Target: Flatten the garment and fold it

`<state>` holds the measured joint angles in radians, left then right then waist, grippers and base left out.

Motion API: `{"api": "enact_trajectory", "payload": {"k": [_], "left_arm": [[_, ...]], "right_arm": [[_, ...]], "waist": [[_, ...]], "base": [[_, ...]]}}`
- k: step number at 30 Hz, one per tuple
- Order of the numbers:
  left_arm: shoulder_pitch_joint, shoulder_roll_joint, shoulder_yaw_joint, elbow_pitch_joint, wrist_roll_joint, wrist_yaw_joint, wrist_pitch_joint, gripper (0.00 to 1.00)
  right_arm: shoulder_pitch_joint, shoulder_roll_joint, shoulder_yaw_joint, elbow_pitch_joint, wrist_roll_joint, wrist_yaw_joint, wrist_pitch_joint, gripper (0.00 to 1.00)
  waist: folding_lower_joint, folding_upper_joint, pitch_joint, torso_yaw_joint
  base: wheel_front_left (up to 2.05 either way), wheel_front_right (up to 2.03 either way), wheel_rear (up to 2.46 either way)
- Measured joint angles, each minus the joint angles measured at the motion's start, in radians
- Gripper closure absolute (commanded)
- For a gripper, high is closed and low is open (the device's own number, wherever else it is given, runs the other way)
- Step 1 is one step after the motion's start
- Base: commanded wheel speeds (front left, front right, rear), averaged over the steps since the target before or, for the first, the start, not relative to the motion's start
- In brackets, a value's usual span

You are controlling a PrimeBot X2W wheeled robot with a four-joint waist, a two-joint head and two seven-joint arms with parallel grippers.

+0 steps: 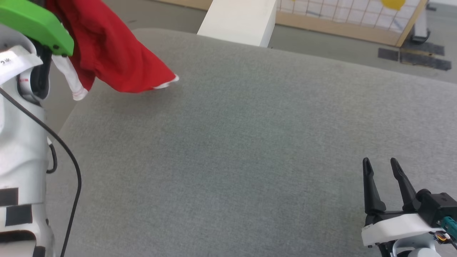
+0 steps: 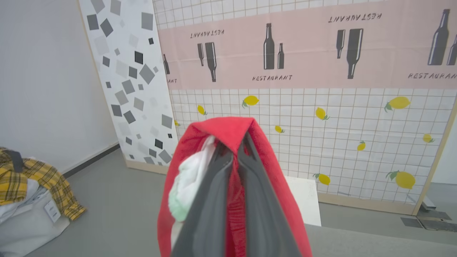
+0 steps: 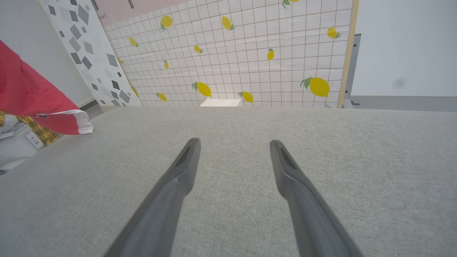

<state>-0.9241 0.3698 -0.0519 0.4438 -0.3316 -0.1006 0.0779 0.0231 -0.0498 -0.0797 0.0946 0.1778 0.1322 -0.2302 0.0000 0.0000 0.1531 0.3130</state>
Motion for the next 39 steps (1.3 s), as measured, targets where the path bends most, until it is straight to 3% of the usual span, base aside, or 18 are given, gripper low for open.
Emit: {"api": "enact_trajectory", "payload": {"k": [10, 25, 33, 39], "left_arm": [[-0.091, -0.038, -0.140, -0.056, -0.026, -0.022, -0.042, 1.00], [-0.089, -0.137, -0.425, -0.134, -0.220, -0.023, 0.001, 1.00], [0.028, -0.180, -0.552, -0.048, -0.222, -0.023, 0.086, 1.00], [0.170, -0.229, -0.649, 0.097, -0.219, -0.023, 0.107, 1.00]], "right_arm": [[0.004, 0.000, -0.028, 0.022, 0.012, 0.000, -0.017, 0.00], [0.029, 0.000, -0.066, -0.019, -0.022, 0.000, -0.016, 0.00], [0.044, 0.000, -0.075, -0.033, -0.024, 0.000, -0.007, 0.00], [0.044, 0.000, -0.073, -0.035, -0.019, 0.000, -0.008, 0.00]], "waist": [[0.0000, 0.0000, -0.070, -0.068], [0.0000, 0.0000, -0.122, -0.251], [0.0000, 0.0000, -0.123, -0.350], [0.0000, 0.0000, -0.097, -0.391]], "base": [[0.00, 0.00, 0.00], [0.00, 0.00, 0.00], [0.00, 0.00, 0.00], [0.00, 0.00, 0.00]]}}
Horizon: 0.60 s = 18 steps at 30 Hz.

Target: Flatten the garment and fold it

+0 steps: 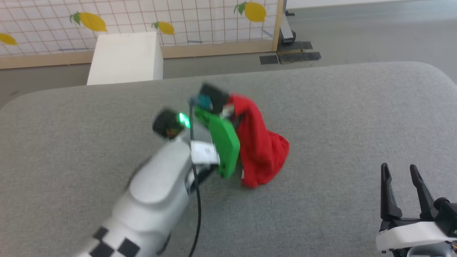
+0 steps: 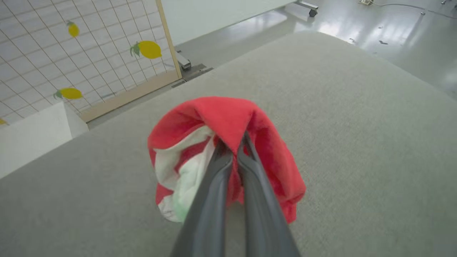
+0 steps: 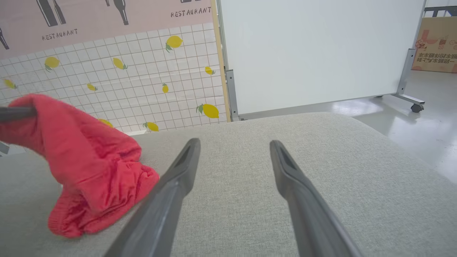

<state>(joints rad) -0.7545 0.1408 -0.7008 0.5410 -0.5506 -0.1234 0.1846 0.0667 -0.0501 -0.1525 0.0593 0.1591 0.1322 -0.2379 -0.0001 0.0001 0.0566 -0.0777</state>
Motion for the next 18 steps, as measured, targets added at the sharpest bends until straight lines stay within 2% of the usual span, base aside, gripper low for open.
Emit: {"api": "enact_trajectory", "payload": {"k": [4, 9, 16, 17, 18], "left_arm": [[0.102, -0.029, -0.056, 0.099, -0.039, 0.000, 0.039, 1.00], [0.186, -0.063, -0.120, 0.181, -0.096, 0.000, 0.139, 1.00], [0.197, -0.082, -0.137, 0.168, -0.179, 0.000, 0.167, 1.00], [0.197, -0.084, -0.130, 0.164, -0.185, 0.002, 0.161, 0.74], [0.195, -0.084, -0.123, 0.158, -0.186, 0.006, 0.155, 0.00]], "right_arm": [[0.000, 0.000, -0.001, 0.000, 0.001, 0.000, 0.000, 0.00], [0.000, 0.000, 0.002, 0.004, 0.002, 0.000, 0.000, 0.00], [-0.001, 0.000, 0.005, 0.018, 0.012, 0.000, -0.002, 0.00], [-0.001, 0.000, 0.004, 0.020, 0.013, 0.000, -0.002, 0.00], [-0.001, 0.000, 0.003, 0.023, 0.014, 0.000, -0.002, 0.00]], "waist": [[0.0000, 0.0000, 0.020, -0.012], [0.0000, 0.0000, 0.030, -0.010], [0.0000, 0.0000, 0.025, 0.016], [0.0000, 0.0000, 0.024, 0.020], [0.0000, 0.0000, 0.020, 0.026]], "base": [[0.00, 0.00, 0.00], [0.00, 0.00, 0.00], [0.00, 0.00, 0.00], [0.00, 0.00, 0.00], [0.00, 0.00, 0.00]]}}
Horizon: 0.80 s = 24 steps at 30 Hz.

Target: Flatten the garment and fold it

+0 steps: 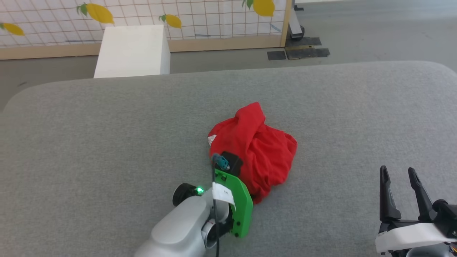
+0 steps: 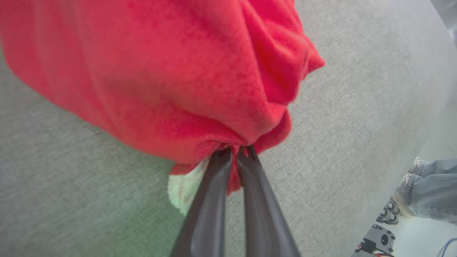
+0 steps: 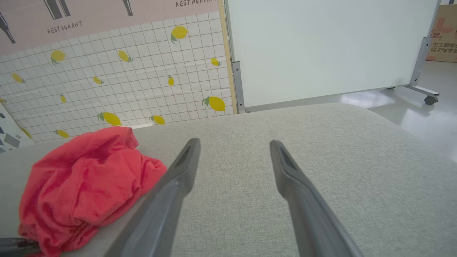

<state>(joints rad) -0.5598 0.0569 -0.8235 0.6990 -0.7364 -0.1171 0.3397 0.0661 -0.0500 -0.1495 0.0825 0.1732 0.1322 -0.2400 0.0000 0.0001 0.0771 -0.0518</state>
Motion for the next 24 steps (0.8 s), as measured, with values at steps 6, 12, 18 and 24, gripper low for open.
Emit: {"api": "enact_trajectory", "payload": {"k": [6, 12, 18, 24], "left_arm": [[-0.018, 0.002, 0.096, -0.088, -0.079, 0.039, -0.008, 0.00], [-0.026, 0.060, 0.206, -0.277, -0.142, 0.068, -0.052, 0.00], [0.033, 0.166, 0.335, -0.429, -0.106, 0.126, -0.269, 0.00], [0.173, 0.273, 0.434, -0.488, -0.010, 0.187, -0.531, 0.00]], "right_arm": [[0.001, 0.000, -0.007, 0.014, 0.006, 0.000, -0.007, 0.00], [0.014, 0.000, -0.006, 0.018, 0.015, 0.000, -0.008, 0.00], [0.018, 0.000, -0.005, 0.025, 0.016, 0.000, -0.008, 0.00], [0.019, 0.000, -0.005, 0.029, 0.016, 0.000, -0.008, 0.00]], "waist": [[0.0000, 0.0000, -0.026, 0.034], [0.0000, 0.0000, -0.055, 0.067], [0.0000, 0.0000, -0.077, 0.083], [0.0000, 0.0000, -0.093, 0.088]], "base": [[0.00, 0.00, 0.00], [0.00, 0.00, 0.00], [0.00, 0.00, 0.00], [0.00, 0.00, 0.00]]}}
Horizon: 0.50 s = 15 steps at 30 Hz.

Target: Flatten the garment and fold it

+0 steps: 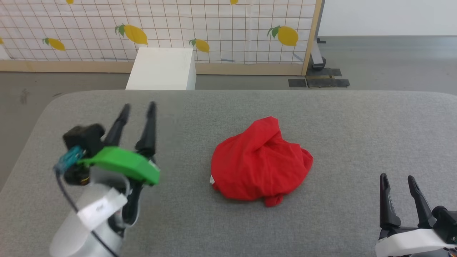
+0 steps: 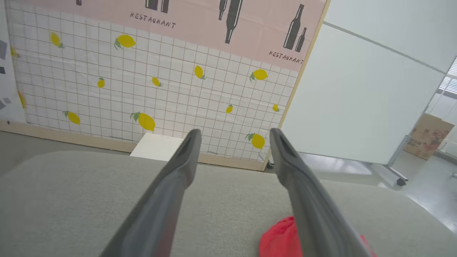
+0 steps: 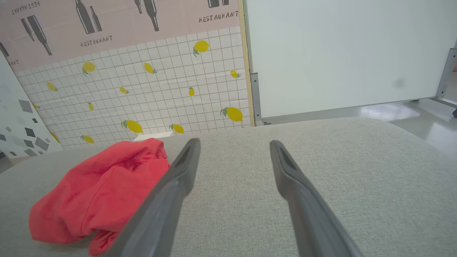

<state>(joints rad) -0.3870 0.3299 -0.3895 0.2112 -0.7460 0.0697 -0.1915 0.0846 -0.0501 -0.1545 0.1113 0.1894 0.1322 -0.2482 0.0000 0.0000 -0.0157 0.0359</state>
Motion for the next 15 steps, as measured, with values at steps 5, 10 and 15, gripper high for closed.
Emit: {"api": "enact_trajectory", "payload": {"k": [5, 10, 15], "left_arm": [[0.117, 0.048, 0.049, -0.041, 0.139, 0.057, -0.062, 0.00], [0.222, 0.044, 0.057, -0.062, 0.204, 0.046, -0.066, 0.00], [0.278, 0.020, 0.074, -0.064, 0.218, 0.002, -0.066, 0.00]], "right_arm": [[0.001, 0.000, 0.004, 0.000, 0.000, 0.000, 0.000, 0.00], [0.003, 0.000, 0.011, 0.001, 0.000, 0.000, 0.000, 0.00], [0.003, 0.000, 0.016, 0.004, -0.013, 0.000, 0.026, 0.00]], "waist": [[0.0000, 0.0000, -0.002, 0.004], [0.0000, 0.0000, 0.002, 0.006], [0.0000, 0.0000, 0.009, 0.013]], "base": [[0.00, 0.00, 0.00], [0.00, 0.00, 0.00], [0.00, 0.00, 0.00]]}}
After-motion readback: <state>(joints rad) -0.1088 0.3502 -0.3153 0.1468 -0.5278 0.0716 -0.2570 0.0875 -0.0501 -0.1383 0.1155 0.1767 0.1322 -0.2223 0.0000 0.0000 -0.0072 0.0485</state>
